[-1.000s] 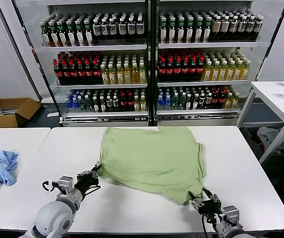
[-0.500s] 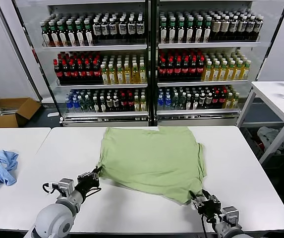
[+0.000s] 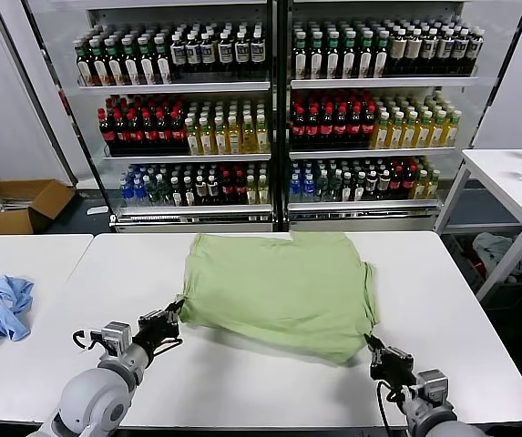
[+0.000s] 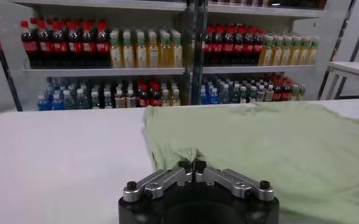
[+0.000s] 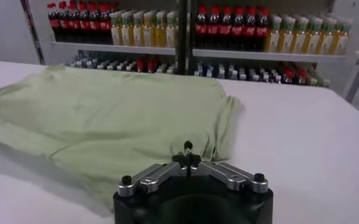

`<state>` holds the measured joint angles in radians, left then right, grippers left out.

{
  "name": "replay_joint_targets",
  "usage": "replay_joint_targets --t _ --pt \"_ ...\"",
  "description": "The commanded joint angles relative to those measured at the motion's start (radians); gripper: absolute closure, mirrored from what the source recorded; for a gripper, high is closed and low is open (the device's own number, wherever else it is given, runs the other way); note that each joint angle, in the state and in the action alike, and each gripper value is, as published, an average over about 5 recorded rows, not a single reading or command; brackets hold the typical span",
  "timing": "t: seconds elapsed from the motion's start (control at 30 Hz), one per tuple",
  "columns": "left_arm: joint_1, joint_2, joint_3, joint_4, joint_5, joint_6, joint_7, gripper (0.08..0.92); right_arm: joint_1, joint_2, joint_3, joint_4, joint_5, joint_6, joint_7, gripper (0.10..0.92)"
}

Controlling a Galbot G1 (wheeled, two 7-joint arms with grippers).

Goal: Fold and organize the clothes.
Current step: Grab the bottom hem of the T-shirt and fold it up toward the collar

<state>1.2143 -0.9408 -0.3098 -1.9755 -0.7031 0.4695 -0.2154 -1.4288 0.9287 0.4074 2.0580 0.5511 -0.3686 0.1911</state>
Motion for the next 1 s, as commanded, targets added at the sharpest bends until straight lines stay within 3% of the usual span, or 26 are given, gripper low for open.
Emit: replay_joint_targets --t 0.03,0.47,0.63,1.0 --pt "-0.104 0.004 0.045 0.083 -0.028 0.003 -0.001 0.916 0.192 -0.033 -0.033 -0.102 0.033 0.004 0.001 0.919" --pt "-0.285 -0.034 0.172 0.262 -0.008 0.005 -0.005 0.916 0.355 -0.002 -0.151 -0.257 -0.027 -0.087 -0.015 0.902" --pt "-0.260 -0.046 0.161 0.238 0.004 -0.004 -0.013 0.872 0.313 0.005 -0.154 -0.211 -0.077 -0.039 -0.028 0.774" --pt "-0.060 -0.092 0.052 0.100 0.085 -0.047 -0.030 0.558 0.130 -0.010 -0.036 -0.017 -0.128 0.030 -0.018 0.462"
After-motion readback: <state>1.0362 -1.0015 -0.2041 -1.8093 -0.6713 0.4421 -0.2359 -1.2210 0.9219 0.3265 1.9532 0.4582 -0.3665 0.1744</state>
